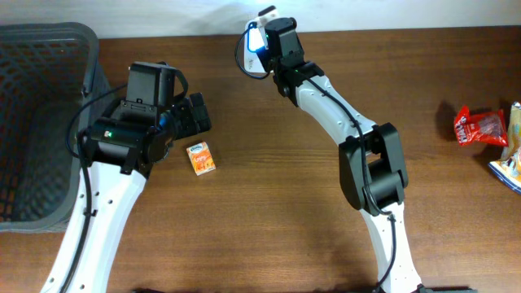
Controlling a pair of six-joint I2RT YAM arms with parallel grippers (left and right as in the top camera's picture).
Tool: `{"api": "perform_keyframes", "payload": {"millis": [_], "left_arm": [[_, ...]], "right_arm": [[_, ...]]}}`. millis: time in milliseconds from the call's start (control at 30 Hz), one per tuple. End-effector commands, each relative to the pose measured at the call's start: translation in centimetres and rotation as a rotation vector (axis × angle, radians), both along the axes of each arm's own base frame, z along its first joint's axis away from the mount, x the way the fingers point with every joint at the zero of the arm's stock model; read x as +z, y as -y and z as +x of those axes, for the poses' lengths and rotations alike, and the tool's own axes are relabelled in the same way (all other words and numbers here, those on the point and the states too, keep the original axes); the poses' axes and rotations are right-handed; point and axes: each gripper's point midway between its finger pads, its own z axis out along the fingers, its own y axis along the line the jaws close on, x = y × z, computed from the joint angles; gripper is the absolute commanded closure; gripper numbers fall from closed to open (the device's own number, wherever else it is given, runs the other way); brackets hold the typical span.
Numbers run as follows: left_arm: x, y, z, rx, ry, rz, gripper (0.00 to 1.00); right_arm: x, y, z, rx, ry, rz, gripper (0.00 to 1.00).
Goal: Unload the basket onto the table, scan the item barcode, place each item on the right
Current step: 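Place the teal pack at the right table edge, then grasp the orange Kleenex tissue pack with the right gripper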
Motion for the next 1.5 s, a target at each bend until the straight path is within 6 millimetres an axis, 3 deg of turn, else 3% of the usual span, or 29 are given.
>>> {"api": "perform_keyframes", "payload": {"millis": [0, 33, 67, 133, 200, 267, 333, 367, 433, 467, 500, 533, 600, 633, 667, 700, 767, 833, 900, 967, 1033, 1067, 1133, 1167, 1200, 1333, 1400, 1467], "left_arm": [[0.2, -0.1, 0.0, 0.000, 0.008, 0.005, 0.01], [0.2, -0.1, 0.0, 0.000, 0.008, 0.005, 0.01], [0.2, -0.1, 0.0, 0.000, 0.008, 0.005, 0.01], [0.2, -0.1, 0.0, -0.001, 0.008, 0.005, 0.01], [0.2, -0.1, 0.0, 0.000, 0.008, 0.005, 0.01], [0.2, -0.1, 0.0, 0.000, 0.008, 0.005, 0.01], [0.2, -0.1, 0.0, 0.000, 0.008, 0.005, 0.01], [0.2, -0.1, 0.0, -0.001, 0.008, 0.005, 0.01], [0.2, -0.1, 0.0, 0.000, 0.008, 0.005, 0.01], [0.2, -0.1, 0.0, -0.001, 0.008, 0.005, 0.01], [0.2, -0.1, 0.0, 0.000, 0.008, 0.005, 0.01], [0.2, -0.1, 0.0, 0.000, 0.008, 0.005, 0.01], [0.2, -0.1, 0.0, 0.000, 0.008, 0.005, 0.01], [0.2, -0.1, 0.0, 0.000, 0.008, 0.005, 0.01], [0.2, -0.1, 0.0, 0.000, 0.008, 0.005, 0.01], [0.2, -0.1, 0.0, -0.001, 0.008, 0.005, 0.01], [0.2, -0.1, 0.0, 0.000, 0.008, 0.005, 0.01], [0.2, -0.1, 0.0, 0.000, 0.008, 0.005, 0.01], [0.5, 0.4, 0.3, 0.012, 0.019, -0.039, 0.01], [0.7, 1.6, 0.4, -0.030, 0.021, -0.098, 0.01], [3.1, 2.2, 1.7, -0.114, 0.123, -0.064, 0.01], [6.7, 1.1, 2.3, -0.100, 0.200, -0.059, 0.01], [12.6, -3.7, 1.8, 0.018, 0.293, -0.056, 0.01], [14.3, -6.0, 1.0, 0.077, 0.310, -0.048, 0.01], [15.1, -9.3, -0.4, 0.169, 0.292, -0.033, 0.01], [12.8, -16.4, -3.7, 0.385, 0.168, -0.013, 0.01], [11.9, -17.1, -4.9, 0.417, 0.117, -0.015, 0.01], [11.4, -18.0, -5.6, 0.456, 0.088, 0.025, 0.01]], "right_arm": [[8.1, 6.2, 0.6, -0.218, 0.017, 0.215, 0.96], [10.8, 9.8, 0.5, -0.275, 0.003, 0.268, 0.96], [13.0, 14.8, -0.2, -0.379, -0.023, 0.311, 0.96], [14.2, 25.5, -3.8, -0.588, -0.142, 0.307, 0.96], [12.0, 32.4, -7.9, -0.744, -0.292, 0.283, 0.96], [7.5, 41.0, -14.2, -0.964, -0.498, 0.278, 0.96], [4.7, 45.9, -17.8, -1.079, -0.592, 0.291, 0.96], [1.8, 49.2, -20.9, -1.168, -0.668, 0.310, 0.94], [-1.2, 51.8, -23.6, -1.240, -0.725, 0.331, 0.88], [-2.7, 53.7, -25.3, -1.288, -0.741, 0.351, 0.53], [-2.5, 54.0, -25.4, -1.292, -0.734, 0.364, 0.01], [-2.0, 54.0, -25.2, -1.283, -0.724, 0.382, 0.01], [2.9, 50.8, -22.7, -1.132, -0.653, 0.547, 0.01], [5.3, 48.1, -21.4, -1.014, -0.637, 0.646, 0.01], [8.4, 41.8, -19.6, -0.693, -0.666, 0.776, 0.01], [9.8, 36.1, -19.3, -0.439, -0.730, 0.836, 0.01], [8.0, 25.6, -21.1, -0.182, -0.978, 0.755, 0.01], [6.2, 19.2, -21.3, -0.066, -1.071, 0.688, 0.01], [3.1, 10.0, -20.8, 0.098, -1.105, 0.589, 0.01], [1.2, 6.6, -20.6, 0.071, -1.127, 0.612, 0.01], [-1.3, 3.2, -21.0, 0.094, -1.140, 0.604, 0.01], [-2.2, 2.0, -22.1, 0.115, -1.171, 0.582, 0.01], [-2.9, -1.8, -23.4, 0.206, -1.178, 0.549, 0.01], [-3.0, -3.2, -23.9, 0.244, -1.174, 0.544, 0.03], [-3.7, -6.1, -24.6, 0.279, -1.163, 0.543, 0.09], [-7.0, -13.9, -28.2, 0.408, -1.122, 0.516, 0.24], [-8.9, -14.6, -28.5, 0.339, -1.007, 0.322, 0.27], [-9.5, -14.9, -28.6, 0.298, -0.924, 0.209, 0.27]]}}
